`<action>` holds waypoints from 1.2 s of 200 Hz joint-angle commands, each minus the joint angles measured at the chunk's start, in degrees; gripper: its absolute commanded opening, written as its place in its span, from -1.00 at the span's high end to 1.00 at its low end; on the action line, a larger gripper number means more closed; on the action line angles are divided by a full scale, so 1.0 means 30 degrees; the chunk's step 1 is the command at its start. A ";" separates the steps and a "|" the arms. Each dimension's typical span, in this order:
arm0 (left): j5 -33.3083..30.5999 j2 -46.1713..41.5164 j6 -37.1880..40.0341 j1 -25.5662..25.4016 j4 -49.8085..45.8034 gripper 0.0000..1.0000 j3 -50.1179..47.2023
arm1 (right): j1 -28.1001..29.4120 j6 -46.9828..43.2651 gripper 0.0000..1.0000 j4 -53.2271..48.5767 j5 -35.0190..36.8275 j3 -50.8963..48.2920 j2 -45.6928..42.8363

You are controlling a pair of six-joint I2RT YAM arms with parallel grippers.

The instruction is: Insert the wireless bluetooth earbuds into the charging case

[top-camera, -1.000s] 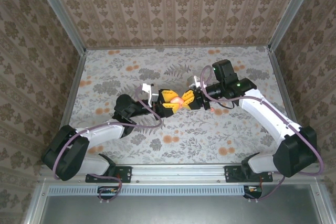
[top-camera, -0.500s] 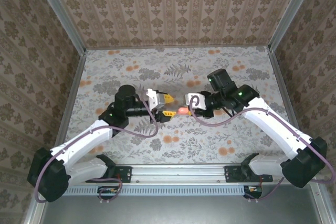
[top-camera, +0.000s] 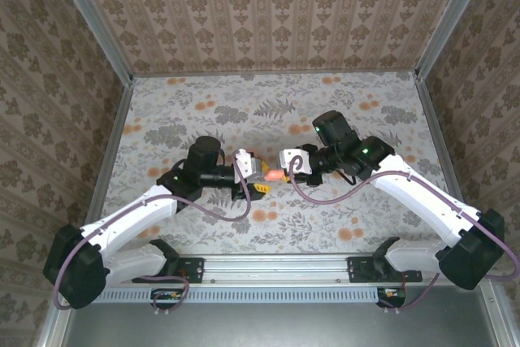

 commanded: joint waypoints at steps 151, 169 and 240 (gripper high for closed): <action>0.0682 0.0455 -0.1059 -0.0258 0.1568 0.28 0.0321 | 0.0462 0.0872 0.87 0.1089 -0.0954 -0.0377 0.0371; 0.0701 0.0459 -0.1087 -0.0269 0.1494 0.36 0.0319 | 0.0462 0.0941 0.88 0.1134 -0.0955 -0.0420 0.0307; 0.0627 0.0401 -0.0995 -0.0282 0.1351 0.58 0.0297 | 0.0455 0.1703 0.81 0.2374 -0.0376 -0.1032 -0.0255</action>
